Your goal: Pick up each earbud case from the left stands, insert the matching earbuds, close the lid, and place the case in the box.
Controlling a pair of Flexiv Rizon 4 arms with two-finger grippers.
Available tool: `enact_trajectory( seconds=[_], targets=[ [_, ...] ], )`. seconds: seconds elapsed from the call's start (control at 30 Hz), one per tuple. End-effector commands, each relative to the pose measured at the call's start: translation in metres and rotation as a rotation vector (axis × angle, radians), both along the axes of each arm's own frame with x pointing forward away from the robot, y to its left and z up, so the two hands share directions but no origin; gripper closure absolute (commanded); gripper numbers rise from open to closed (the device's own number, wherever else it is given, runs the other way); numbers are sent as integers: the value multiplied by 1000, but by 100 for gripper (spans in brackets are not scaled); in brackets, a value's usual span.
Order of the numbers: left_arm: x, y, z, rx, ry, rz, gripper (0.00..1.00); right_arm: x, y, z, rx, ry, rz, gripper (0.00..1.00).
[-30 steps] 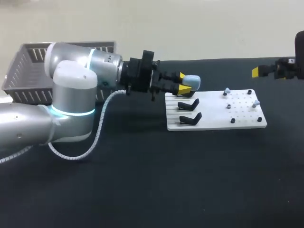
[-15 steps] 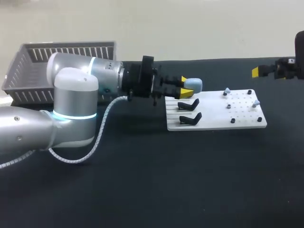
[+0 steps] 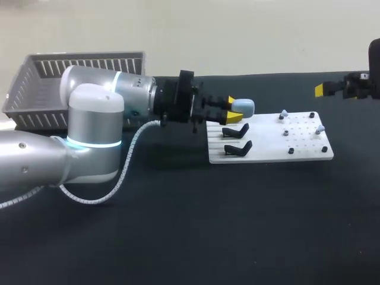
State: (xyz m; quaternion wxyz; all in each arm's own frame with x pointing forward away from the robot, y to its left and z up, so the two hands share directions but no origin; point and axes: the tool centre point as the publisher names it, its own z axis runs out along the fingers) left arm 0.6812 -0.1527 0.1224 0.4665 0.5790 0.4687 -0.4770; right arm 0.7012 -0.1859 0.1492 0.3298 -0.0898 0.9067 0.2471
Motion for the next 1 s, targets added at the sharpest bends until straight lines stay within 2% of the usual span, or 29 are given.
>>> enact_trajectory(
  seconds=[0.03,0.37,0.4,0.63,0.97,1.0],
  targets=[
    [0,1,0,-1,-4,-2,100,-1,0,0,-2,0,-1,0],
    [0,1,0,-1,-4,-2,100,-1,0,0,-2,0,-1,0],
    [0,1,0,-1,-4,-2,100,-3,0,8,4,-16,14,0],
    [0,1,0,-1,-4,-2,100,-27,10,21,-8,-35,89,0],
    [0,1,0,-1,-4,-2,100,-70,55,7,-90,56,175,0],
    [0,1,0,-1,-4,-2,100,-73,60,8,-77,68,195,0]
  ],
)
